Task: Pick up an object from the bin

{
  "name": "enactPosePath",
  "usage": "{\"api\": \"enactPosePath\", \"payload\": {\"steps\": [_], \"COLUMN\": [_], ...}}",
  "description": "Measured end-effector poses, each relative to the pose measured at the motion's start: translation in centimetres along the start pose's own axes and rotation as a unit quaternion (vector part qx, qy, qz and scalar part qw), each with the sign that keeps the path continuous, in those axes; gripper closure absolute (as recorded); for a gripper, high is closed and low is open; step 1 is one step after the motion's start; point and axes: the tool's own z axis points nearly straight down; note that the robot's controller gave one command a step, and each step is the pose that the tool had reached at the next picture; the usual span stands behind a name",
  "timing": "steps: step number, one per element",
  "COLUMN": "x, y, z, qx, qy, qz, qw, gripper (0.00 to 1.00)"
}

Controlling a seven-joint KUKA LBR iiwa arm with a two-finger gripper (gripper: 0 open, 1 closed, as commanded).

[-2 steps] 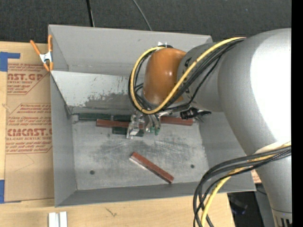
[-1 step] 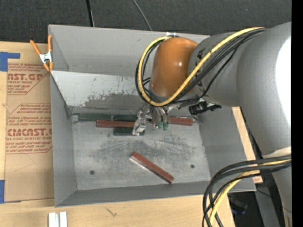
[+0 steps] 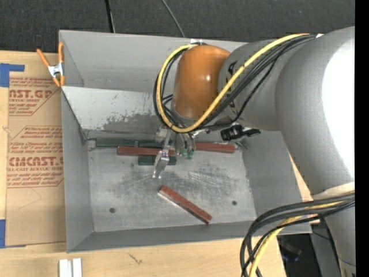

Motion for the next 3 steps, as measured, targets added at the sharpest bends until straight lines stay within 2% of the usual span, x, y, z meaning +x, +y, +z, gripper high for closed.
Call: {"api": "enactPosePath", "payload": {"steps": [1,2,3], "x": [0.0,-0.6,-0.6], "y": [0.0,0.5,0.5], "z": [-0.1,5.0,5.0], "qx": [0.0,-0.002,-0.002], "qy": [-0.0004,-0.0101,-0.0101], "qz": [0.0,-0.028,-0.028], "qw": [1.0,0.9995,0.9996], "gripper": [0.0,1.0,1.0]}}
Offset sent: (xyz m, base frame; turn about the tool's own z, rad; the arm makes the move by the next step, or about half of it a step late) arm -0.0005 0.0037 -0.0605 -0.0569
